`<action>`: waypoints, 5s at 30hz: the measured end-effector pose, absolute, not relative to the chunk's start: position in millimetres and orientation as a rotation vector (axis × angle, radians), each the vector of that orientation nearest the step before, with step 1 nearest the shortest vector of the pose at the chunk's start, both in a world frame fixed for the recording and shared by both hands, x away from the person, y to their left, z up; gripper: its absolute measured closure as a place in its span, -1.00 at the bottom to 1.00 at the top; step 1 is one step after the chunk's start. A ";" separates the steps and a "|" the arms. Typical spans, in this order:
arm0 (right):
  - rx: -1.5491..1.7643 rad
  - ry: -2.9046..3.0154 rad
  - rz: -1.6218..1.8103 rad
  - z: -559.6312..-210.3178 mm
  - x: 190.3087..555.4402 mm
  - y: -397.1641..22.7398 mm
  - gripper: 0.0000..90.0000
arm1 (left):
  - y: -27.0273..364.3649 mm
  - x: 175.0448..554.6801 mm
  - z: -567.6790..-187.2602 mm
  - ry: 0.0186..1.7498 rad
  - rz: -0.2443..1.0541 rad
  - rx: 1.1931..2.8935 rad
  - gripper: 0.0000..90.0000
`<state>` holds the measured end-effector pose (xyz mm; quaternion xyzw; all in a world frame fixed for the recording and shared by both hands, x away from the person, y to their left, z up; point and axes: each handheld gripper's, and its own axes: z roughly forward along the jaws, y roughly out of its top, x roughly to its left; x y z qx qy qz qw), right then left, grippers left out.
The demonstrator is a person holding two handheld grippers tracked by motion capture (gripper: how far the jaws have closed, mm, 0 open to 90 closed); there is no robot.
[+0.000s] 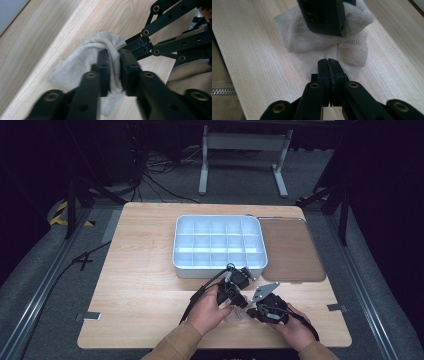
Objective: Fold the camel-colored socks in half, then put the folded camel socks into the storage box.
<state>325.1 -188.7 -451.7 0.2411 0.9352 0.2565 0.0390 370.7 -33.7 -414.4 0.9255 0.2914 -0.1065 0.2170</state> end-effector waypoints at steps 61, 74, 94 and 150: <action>0.793 2.847 0.840 -432.5 329.7 -187.8 0.86 | -6.2 352.6 -432.5 0.776 -0.297 2.658 0.68; 0.818 2.857 0.790 -447.0 338.9 -197.4 0.80 | -9.0 352.3 -437.9 0.773 -0.333 2.689 0.69; 0.792 2.824 0.784 -448.1 334.3 -196.1 0.82 | -13.8 364.5 -422.8 0.862 0.004 2.555 0.84; 0.902 2.814 1.020 -448.7 329.9 -196.6 0.97 | 23.6 349.0 -427.8 0.834 -0.111 2.655 0.79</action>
